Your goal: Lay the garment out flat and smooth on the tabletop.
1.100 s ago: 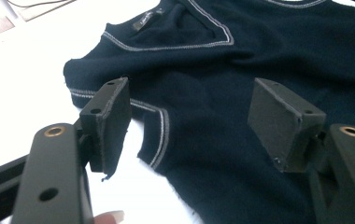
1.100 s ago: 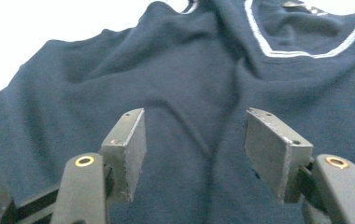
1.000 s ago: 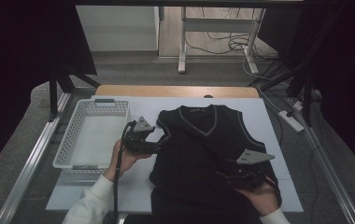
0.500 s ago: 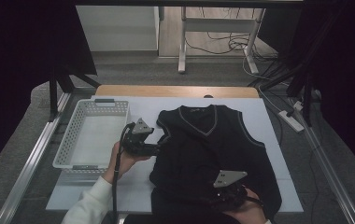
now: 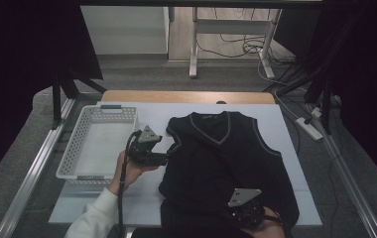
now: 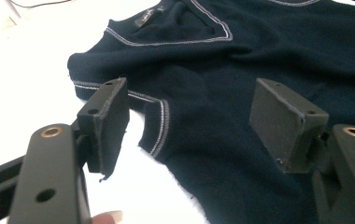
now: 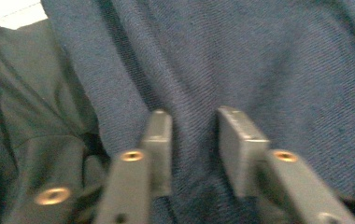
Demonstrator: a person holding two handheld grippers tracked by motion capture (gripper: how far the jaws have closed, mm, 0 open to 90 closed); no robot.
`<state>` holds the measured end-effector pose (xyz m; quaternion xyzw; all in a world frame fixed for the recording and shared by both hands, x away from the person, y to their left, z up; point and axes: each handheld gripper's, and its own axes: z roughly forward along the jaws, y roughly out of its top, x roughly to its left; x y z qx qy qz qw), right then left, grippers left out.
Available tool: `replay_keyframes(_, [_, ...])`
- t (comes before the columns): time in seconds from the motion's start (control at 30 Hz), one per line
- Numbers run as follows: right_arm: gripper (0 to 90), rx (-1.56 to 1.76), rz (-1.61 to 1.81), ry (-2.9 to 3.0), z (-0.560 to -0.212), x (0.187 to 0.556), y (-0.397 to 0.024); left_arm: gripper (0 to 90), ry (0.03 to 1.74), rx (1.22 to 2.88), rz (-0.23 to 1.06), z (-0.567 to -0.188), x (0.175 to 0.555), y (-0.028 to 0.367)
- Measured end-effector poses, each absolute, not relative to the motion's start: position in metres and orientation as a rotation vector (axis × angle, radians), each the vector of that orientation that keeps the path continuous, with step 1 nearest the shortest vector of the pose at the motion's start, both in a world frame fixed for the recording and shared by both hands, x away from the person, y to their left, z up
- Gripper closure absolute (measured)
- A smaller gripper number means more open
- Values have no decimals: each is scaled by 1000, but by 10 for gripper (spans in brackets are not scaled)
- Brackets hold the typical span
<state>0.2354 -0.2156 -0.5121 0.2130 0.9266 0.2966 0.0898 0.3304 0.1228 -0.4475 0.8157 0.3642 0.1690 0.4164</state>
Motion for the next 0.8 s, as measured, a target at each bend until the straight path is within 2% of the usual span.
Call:
replay_keyframes(0.07, [843,621,888,2748,-512,235,-215,295,917,2045,423,-447,331,124])
replay_keyframes(0.1, [853,620,900,2754,-512,234,-215,295,917,2043,421,-447,331,124])
replay_keyframes(0.37, [866,560,949,2770,-514,229,-200,295,917,2033,419,-445,330,125])
replay_keyframes(0.8, [869,423,1089,2803,-510,223,-145,294,922,2009,415,-441,331,130])
